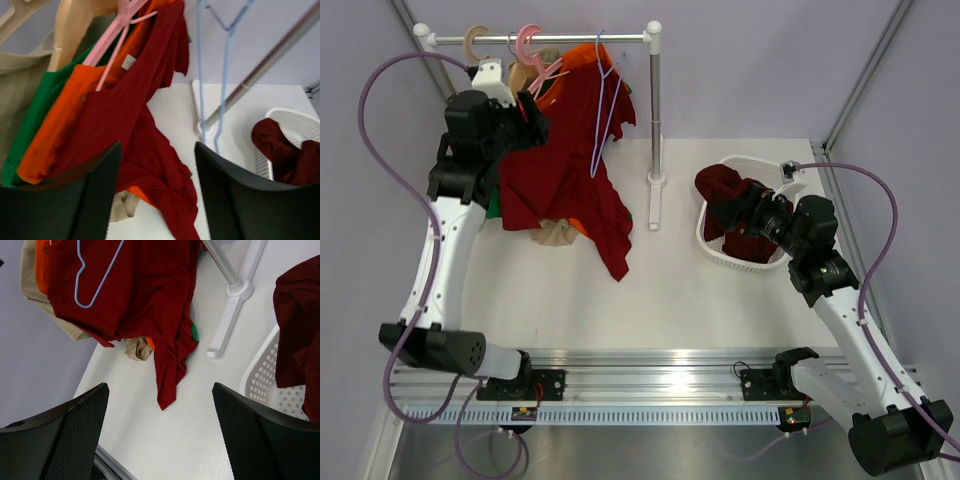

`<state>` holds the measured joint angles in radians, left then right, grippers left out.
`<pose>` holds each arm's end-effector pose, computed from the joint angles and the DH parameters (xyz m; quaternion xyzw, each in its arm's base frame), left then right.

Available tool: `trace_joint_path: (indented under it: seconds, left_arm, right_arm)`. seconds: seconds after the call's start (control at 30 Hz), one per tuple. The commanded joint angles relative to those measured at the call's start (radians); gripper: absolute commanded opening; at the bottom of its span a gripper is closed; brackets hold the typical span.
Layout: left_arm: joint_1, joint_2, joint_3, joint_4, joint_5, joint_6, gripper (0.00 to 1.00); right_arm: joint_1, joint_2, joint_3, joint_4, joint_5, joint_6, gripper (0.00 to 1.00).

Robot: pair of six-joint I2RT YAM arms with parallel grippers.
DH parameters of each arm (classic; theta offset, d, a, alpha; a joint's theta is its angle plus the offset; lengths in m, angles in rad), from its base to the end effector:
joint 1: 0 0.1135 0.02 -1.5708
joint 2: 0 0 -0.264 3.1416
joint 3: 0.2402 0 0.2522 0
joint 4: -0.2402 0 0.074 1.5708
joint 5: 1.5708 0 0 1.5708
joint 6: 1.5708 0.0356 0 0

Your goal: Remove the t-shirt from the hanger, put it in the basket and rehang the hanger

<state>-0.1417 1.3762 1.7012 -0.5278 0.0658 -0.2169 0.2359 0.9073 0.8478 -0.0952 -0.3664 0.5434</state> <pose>0.2860 -0.0432 0.4855 -0.0083 0.7749 -0.1377 0.6169 0.2026 0.0618 0.3503 -0.0027 0.7563 0.3709 0.5390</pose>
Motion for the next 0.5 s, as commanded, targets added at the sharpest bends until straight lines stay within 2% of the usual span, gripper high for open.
trace_joint_path:
  seconds: [0.0, 0.07, 0.23, 0.47]
  left_arm:
    - [0.056, 0.108, 0.127, -0.029, -0.017, 0.062, 0.58]
    - [0.076, 0.151, 0.161, -0.031, -0.018, 0.08, 0.57]
    - [0.079, 0.253, 0.233, -0.029, -0.008, 0.125, 0.61]
    - [0.079, 0.31, 0.273, -0.029, -0.032, 0.136, 0.66]
  right_arm:
    - [0.003, -0.022, -0.006, 0.048, -0.039, 0.007, 0.91]
    - [0.005, -0.022, -0.012, 0.063, -0.054, 0.016, 0.91]
    - [0.006, -0.01, -0.013, 0.071, -0.065, 0.02, 0.91]
    - [0.008, 0.002, -0.015, 0.078, -0.071, 0.021, 0.91]
